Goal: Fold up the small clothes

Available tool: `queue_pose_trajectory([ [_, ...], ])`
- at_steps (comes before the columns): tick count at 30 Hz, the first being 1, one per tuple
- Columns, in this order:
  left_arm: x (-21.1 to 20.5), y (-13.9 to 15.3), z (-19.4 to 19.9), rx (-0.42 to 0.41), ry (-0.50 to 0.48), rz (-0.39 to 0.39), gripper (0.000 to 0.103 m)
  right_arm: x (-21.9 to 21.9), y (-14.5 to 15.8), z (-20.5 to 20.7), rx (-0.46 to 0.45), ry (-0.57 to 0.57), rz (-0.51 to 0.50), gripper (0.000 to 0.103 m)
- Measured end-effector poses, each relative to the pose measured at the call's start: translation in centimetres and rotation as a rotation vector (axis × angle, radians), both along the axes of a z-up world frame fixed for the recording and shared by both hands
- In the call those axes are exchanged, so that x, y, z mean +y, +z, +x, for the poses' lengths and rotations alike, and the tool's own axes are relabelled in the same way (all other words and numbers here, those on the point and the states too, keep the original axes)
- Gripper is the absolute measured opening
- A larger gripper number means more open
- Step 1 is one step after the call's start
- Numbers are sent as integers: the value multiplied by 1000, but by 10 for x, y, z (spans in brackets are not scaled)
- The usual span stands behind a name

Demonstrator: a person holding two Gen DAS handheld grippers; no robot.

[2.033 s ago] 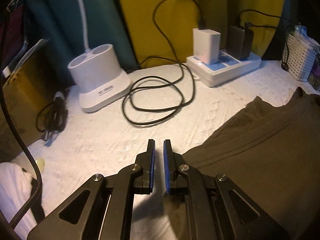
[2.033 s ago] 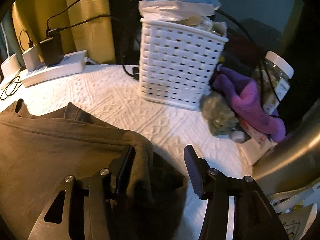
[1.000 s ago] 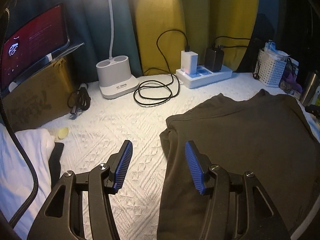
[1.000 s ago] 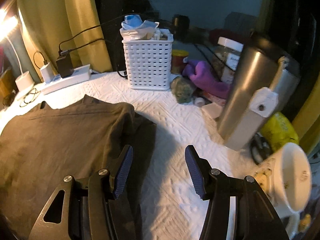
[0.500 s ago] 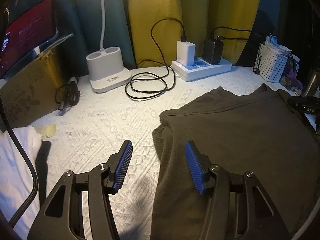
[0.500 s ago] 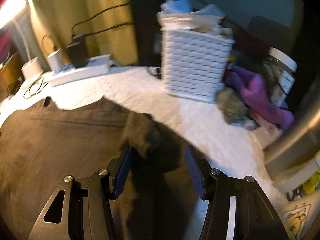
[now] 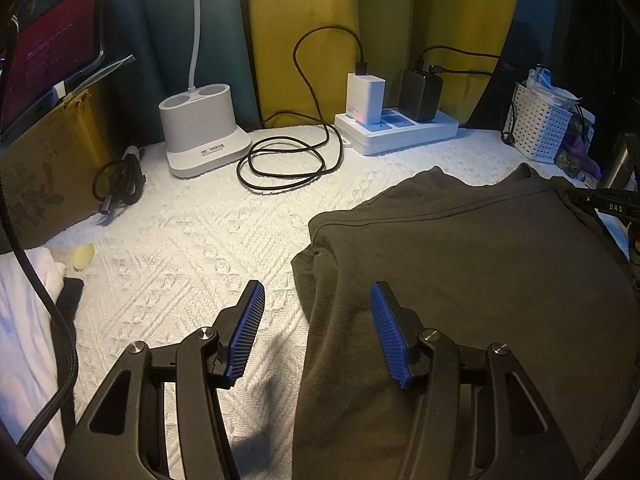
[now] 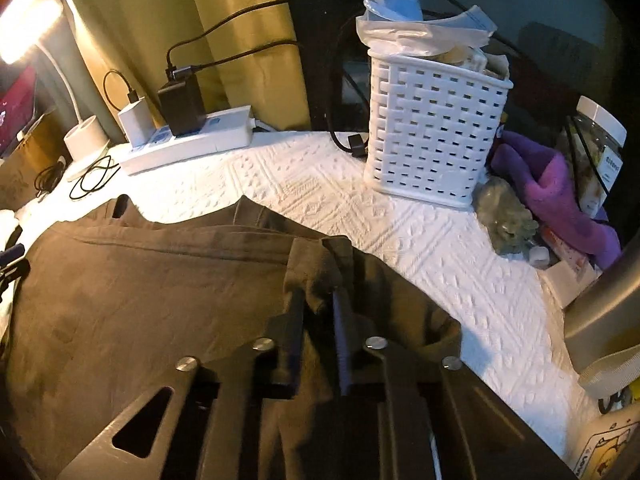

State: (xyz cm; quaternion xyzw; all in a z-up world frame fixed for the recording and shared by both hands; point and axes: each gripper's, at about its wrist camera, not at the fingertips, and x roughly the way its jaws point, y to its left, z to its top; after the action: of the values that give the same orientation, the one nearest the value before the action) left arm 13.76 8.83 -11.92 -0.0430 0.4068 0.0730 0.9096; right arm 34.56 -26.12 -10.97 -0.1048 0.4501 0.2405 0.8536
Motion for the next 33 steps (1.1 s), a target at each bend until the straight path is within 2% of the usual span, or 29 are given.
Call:
queue_pose_trajectory([
  [8,1,0,0,2,-1,0,56,-1,30,-2,-151,-35,-141,7],
  [11,1,-1,2,6,-1,3,56,-11,33,5,-187,-66,-206,7],
  [15,1,-4,5,18,-1,7,56,-26,23,17,-185,-90,-263,7],
  [19,1,-7,10,39,0,13,56,-36,-2,31,-144,-104,-293,7],
  [22,0,-9,12,52,4,24,60,-41,-16,37,-119,-116,-292,7],
  [28,4,-5,10,59,24,35,64,-41,-15,34,-134,-130,-312,7],
  [33,5,11,-2,23,40,55,64,-43,-4,25,-141,-145,-298,8],
])
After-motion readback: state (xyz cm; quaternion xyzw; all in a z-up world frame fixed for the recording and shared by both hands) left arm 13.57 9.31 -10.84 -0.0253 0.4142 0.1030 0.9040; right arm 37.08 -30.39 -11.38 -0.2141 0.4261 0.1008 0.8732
